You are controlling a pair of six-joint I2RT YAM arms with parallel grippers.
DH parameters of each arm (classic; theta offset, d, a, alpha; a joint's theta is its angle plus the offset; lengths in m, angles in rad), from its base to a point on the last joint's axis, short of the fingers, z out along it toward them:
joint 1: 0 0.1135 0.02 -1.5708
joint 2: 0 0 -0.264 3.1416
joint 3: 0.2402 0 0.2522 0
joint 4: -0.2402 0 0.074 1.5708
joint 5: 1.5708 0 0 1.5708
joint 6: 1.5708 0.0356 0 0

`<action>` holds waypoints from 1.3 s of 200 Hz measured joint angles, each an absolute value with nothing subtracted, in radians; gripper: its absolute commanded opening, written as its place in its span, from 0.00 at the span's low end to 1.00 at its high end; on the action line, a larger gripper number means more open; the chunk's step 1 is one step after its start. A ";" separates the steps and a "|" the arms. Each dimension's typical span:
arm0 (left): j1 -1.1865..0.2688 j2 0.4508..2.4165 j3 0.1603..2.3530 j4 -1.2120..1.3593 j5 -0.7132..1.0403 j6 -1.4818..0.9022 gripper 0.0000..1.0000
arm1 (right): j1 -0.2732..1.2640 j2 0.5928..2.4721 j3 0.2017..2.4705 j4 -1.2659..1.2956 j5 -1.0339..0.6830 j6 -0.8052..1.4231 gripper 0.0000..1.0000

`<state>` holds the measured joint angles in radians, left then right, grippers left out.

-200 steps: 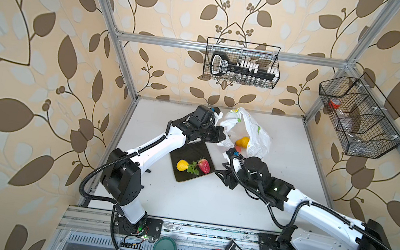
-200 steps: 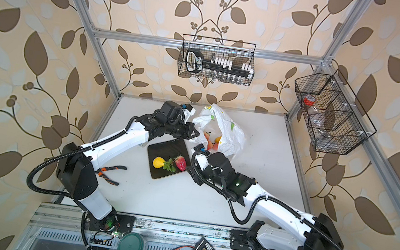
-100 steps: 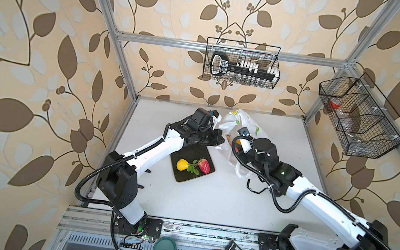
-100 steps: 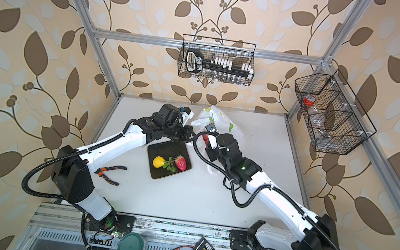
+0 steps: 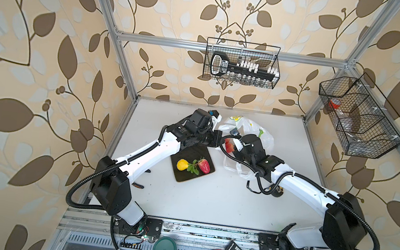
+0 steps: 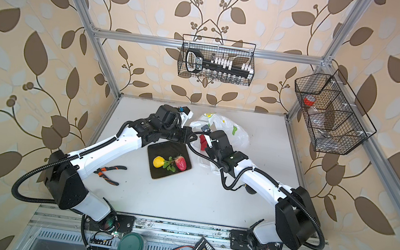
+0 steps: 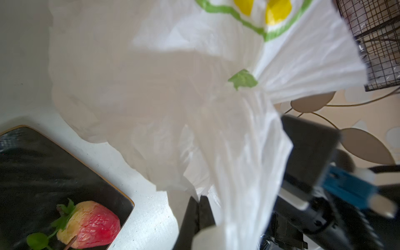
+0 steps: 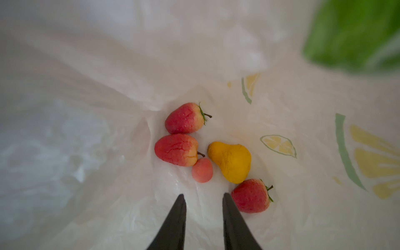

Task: Take the fake fruits out of the plastic bag
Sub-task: 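Move the open right gripper back over the bag opening, then reach the right gripper into the bag and close on a peach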

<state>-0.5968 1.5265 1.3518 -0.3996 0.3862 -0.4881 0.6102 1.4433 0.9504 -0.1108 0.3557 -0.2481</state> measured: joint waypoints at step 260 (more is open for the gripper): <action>-0.748 1.501 1.252 -0.404 0.383 -0.501 0.00 | 0.366 1.818 1.023 0.062 0.271 0.699 0.57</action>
<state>-0.7479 1.5005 1.2518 -0.4038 0.3832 -0.5014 0.3656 1.8183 1.0225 0.0624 0.2710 0.6994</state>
